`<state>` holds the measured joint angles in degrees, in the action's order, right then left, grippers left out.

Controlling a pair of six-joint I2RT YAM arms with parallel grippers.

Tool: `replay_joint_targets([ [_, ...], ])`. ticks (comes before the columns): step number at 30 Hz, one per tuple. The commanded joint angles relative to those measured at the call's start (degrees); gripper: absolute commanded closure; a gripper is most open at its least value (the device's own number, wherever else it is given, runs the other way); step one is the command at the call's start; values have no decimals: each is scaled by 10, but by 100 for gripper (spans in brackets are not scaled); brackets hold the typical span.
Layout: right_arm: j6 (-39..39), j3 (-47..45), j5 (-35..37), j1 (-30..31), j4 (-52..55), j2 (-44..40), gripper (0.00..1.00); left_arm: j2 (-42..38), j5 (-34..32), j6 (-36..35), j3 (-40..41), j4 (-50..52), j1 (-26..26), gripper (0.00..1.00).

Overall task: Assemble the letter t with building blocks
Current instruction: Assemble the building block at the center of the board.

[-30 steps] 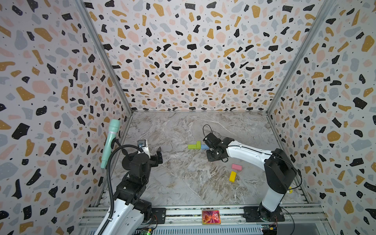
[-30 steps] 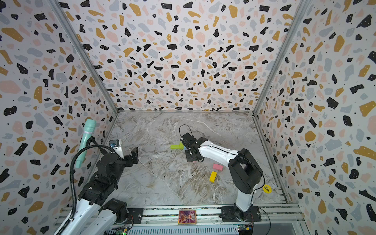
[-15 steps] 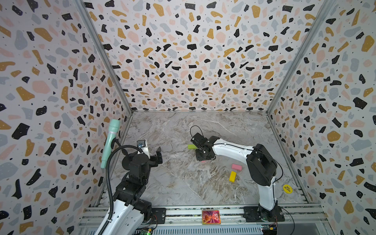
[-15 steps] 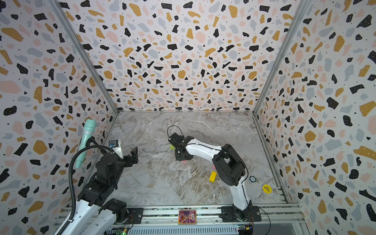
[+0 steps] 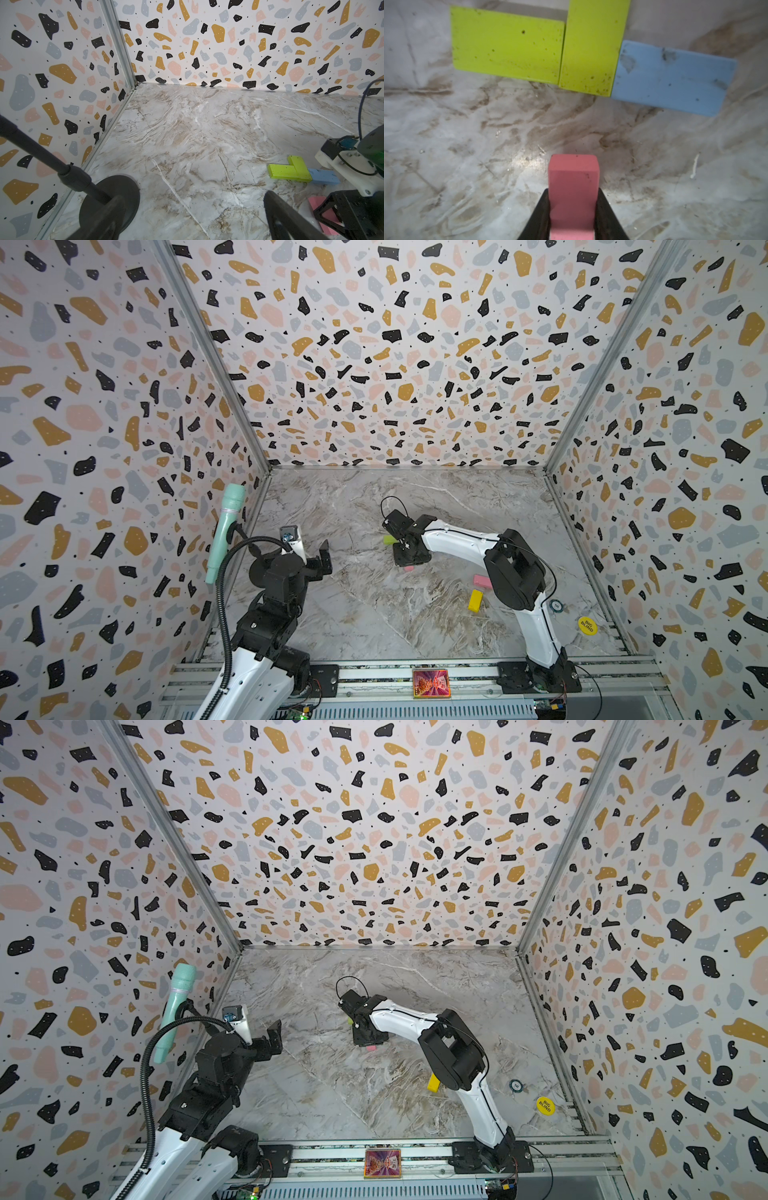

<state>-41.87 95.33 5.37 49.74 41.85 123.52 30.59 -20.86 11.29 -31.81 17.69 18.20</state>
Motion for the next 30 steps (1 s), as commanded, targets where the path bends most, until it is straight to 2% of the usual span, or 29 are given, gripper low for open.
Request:
replay_joint_targets([
  [1, -12, 37, 5, 2, 43, 9, 99, -3, 8, -8, -1, -22, 3, 1],
  [7, -26, 69, 3, 1, 67, 36, 97, -3, 12, -10, -2, -22, 3, 1],
  [16, -58, 69, 15, -4, 82, 44, 93, -3, 19, -11, -1, -25, 3, 1],
  [21, -53, 70, 10, -10, 80, 49, 93, -4, 18, -11, -1, -25, 3, 1],
  [30, -49, 73, 3, -18, 78, 58, 87, -3, 18, -12, -1, -26, 3, 1],
])
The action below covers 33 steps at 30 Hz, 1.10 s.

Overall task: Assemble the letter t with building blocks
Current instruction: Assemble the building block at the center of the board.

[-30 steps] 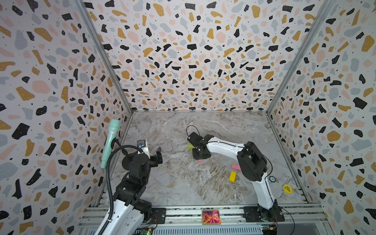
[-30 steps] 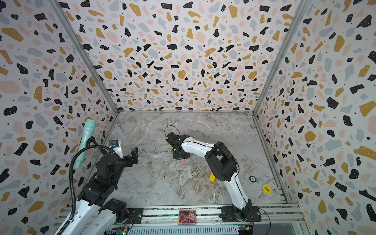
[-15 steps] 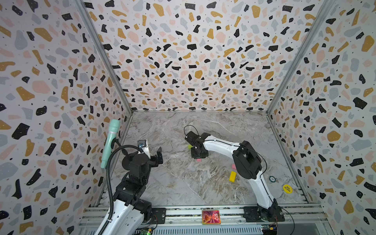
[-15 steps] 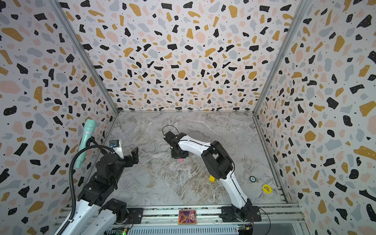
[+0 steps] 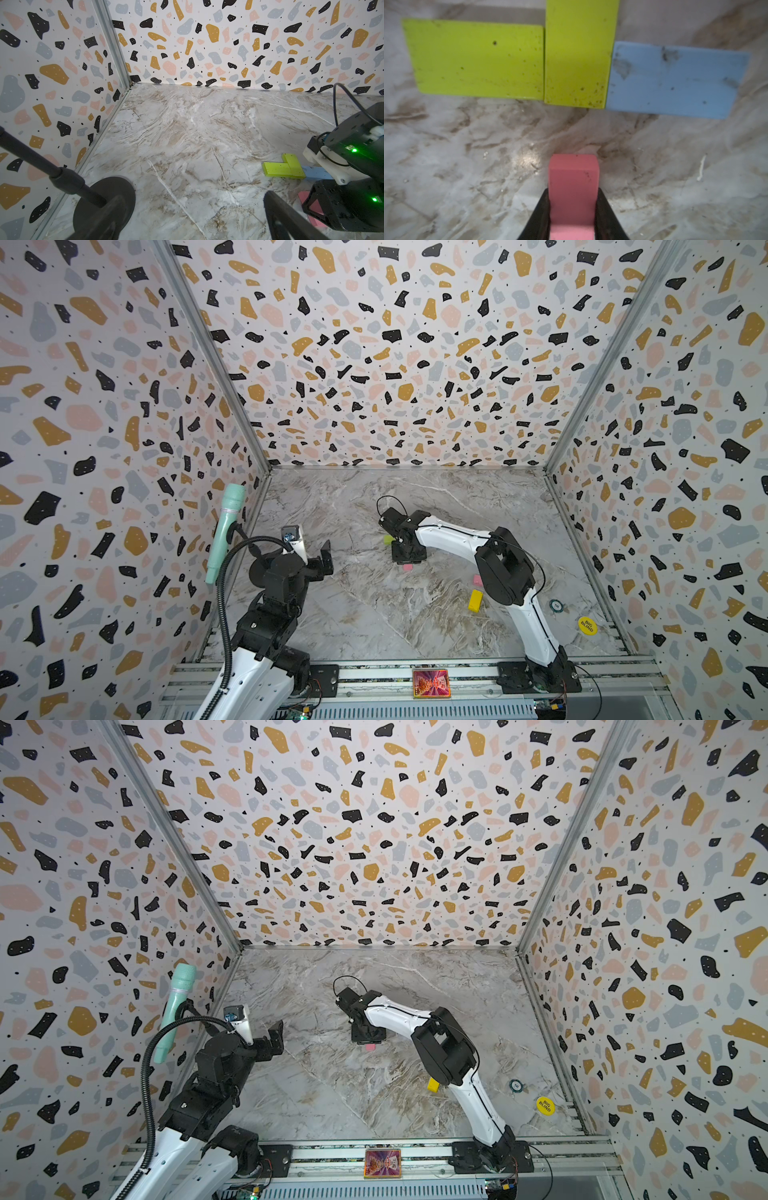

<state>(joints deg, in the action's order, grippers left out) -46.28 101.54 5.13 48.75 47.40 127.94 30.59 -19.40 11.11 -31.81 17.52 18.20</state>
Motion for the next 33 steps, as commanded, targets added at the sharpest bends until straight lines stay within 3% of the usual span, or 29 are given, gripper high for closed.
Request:
replay_joint_targets([
  [1, -3, 13, 4, -9, 21, 14, 86, -3, 4, -10, 0, -24, 3, 1],
  [33, -11, 69, 11, -16, 55, 58, 84, -11, 5, -12, 0, -26, 3, 0],
])
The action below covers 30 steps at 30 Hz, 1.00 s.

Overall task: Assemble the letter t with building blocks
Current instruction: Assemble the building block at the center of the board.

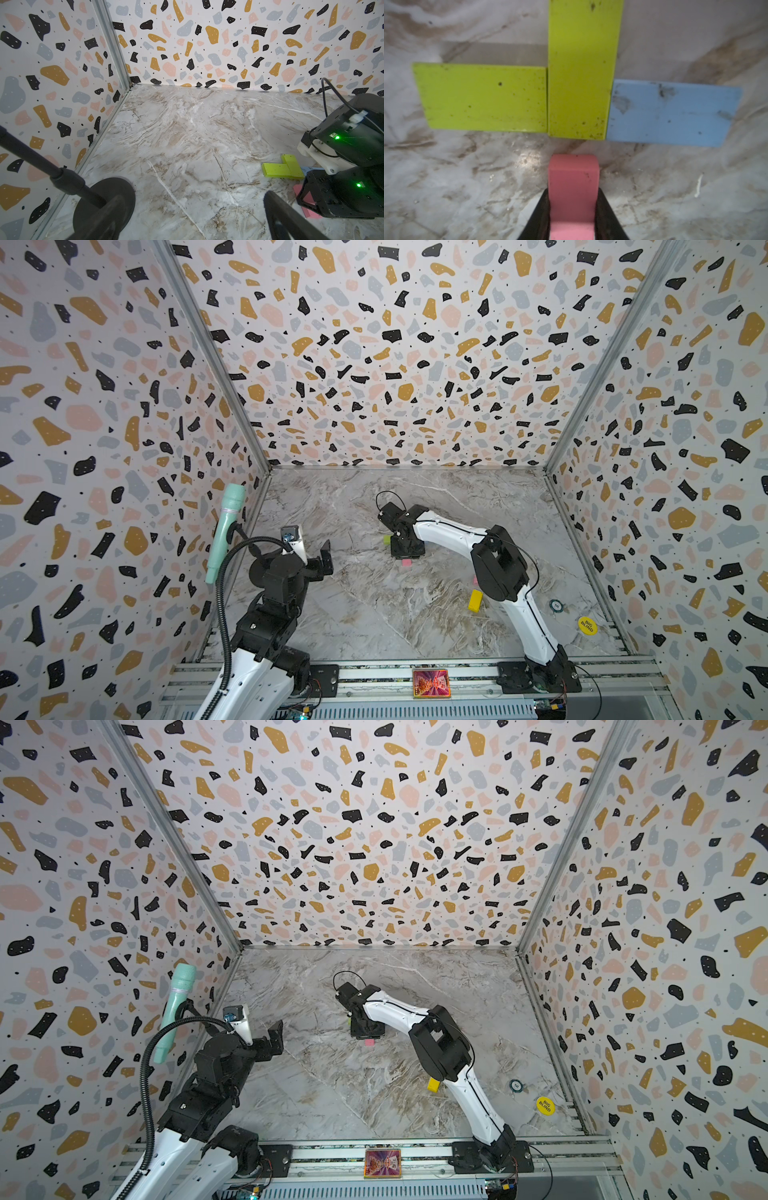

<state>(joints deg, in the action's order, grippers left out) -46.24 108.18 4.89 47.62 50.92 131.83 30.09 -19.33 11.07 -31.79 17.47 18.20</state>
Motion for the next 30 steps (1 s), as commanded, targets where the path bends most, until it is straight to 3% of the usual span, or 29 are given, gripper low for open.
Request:
replay_joint_targets([
  [1, -12, 3, 14, -5, 20, 20, 84, -6, 5, -12, 0, -26, 3, 1],
  [30, -11, 20, 1, -15, 16, 38, 84, -6, 3, -14, 0, -27, 3, 1],
])
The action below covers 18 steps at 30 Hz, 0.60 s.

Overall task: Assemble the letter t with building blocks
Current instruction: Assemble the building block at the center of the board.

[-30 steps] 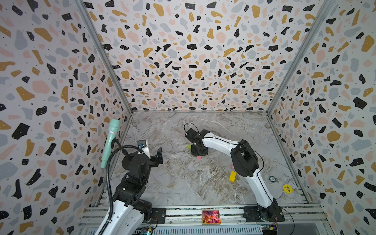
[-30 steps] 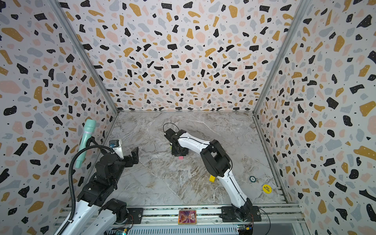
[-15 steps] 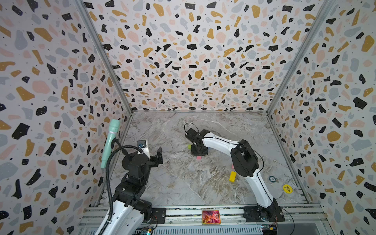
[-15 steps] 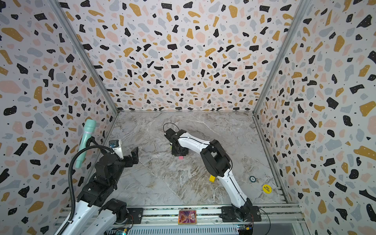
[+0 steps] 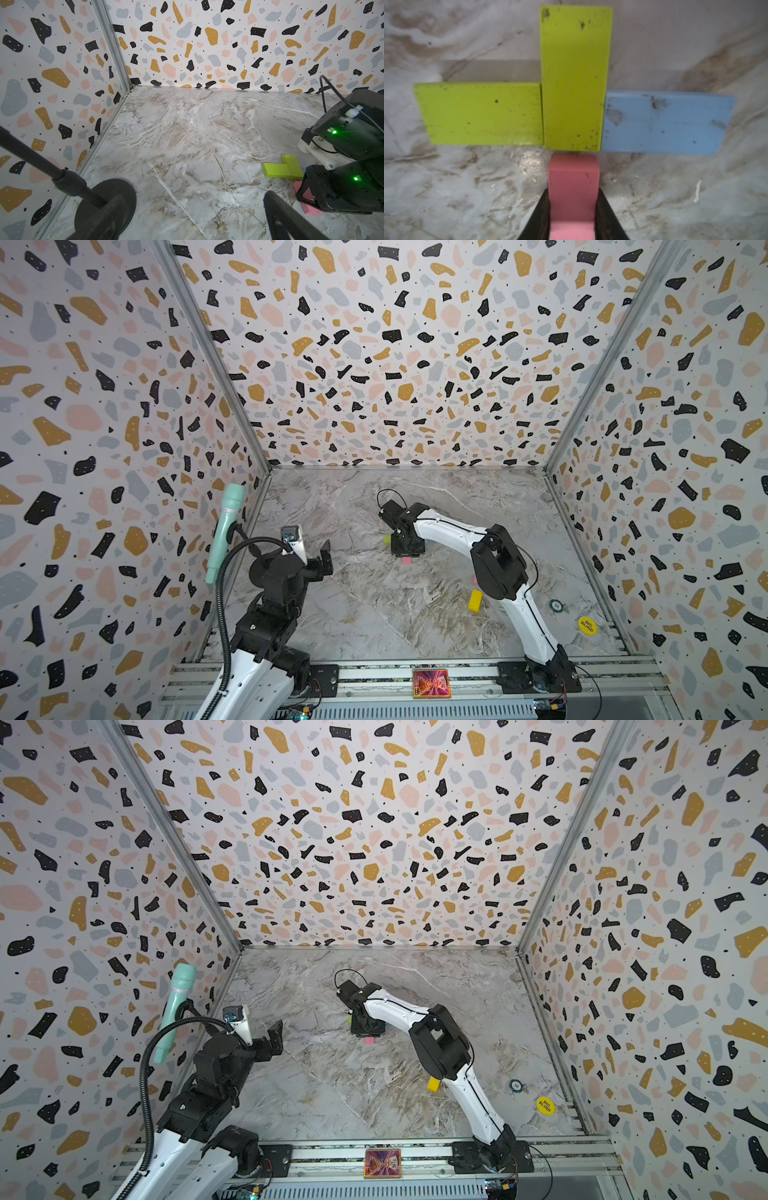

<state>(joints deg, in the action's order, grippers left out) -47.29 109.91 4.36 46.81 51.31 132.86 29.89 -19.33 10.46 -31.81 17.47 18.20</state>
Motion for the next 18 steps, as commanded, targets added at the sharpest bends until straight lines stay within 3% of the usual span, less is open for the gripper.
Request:
replay_joint_targets([
  [1, 1, 2, 6, -7, 12, 28, 84, -5, 3, -7, 0, -27, 3, 0],
  [18, 6, 7, 11, -7, 17, 36, 84, -5, 1, -7, 0, -27, 3, 0],
])
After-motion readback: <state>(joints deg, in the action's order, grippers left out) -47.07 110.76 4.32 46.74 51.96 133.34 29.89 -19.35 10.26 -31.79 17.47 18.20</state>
